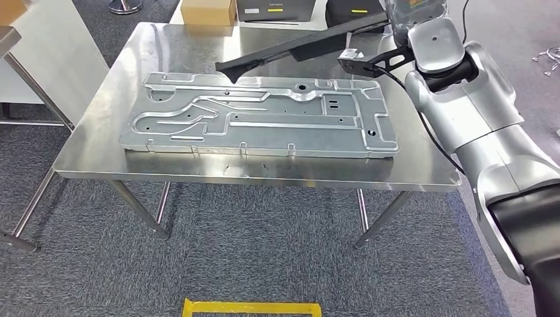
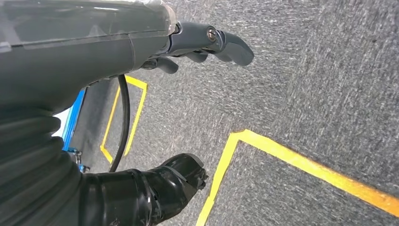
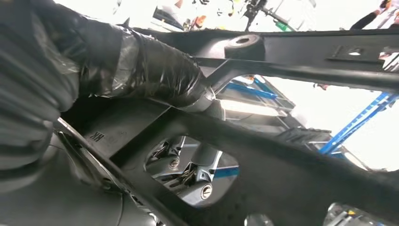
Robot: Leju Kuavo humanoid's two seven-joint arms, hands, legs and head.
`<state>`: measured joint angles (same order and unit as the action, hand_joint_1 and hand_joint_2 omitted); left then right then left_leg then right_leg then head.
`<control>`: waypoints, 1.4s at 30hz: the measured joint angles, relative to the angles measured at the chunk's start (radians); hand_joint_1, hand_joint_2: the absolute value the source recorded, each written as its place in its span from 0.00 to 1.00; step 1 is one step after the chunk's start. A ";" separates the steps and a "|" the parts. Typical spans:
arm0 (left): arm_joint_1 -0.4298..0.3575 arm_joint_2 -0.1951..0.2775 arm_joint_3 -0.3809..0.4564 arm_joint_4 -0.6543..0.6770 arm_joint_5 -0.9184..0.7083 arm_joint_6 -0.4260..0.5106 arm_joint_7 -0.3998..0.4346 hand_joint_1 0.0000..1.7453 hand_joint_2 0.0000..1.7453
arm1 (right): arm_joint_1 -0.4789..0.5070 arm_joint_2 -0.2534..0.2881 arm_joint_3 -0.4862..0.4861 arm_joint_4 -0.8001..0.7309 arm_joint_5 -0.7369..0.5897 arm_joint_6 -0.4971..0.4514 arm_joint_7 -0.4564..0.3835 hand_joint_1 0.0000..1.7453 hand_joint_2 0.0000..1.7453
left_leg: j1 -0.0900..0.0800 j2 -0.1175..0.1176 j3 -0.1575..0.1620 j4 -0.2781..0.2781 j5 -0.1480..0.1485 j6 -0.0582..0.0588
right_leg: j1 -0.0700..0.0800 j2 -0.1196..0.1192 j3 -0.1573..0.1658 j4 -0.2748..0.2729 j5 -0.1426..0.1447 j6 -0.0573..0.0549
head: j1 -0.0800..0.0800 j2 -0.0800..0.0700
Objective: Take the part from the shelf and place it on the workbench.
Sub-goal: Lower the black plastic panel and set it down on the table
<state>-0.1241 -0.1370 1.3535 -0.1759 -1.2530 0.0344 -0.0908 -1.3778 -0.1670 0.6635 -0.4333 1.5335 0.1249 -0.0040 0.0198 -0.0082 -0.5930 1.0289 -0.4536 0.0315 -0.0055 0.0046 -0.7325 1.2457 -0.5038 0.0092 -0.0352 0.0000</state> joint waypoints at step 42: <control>-0.005 -0.005 0.000 0.000 -0.009 0.001 -0.034 0.00 1.00 | 0.177 -0.069 -0.085 0.001 -0.108 -0.112 -0.012 1.00 1.00 | 0.003 0.004 -0.087 0.074 -0.001 -0.039 | 0.008 -0.004 0.135 -0.244 0.079 -0.044 | -0.001 0.000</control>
<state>-0.1287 -0.1417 1.3535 -0.1755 -1.2621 0.0352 -0.1250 -1.2005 -0.2361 0.5783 -0.4320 1.4253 0.0132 -0.0159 0.0230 -0.0047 -0.6805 1.1025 -0.4551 -0.0073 0.0022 0.0008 -0.5975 1.0017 -0.4245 -0.0352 -0.0359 0.0000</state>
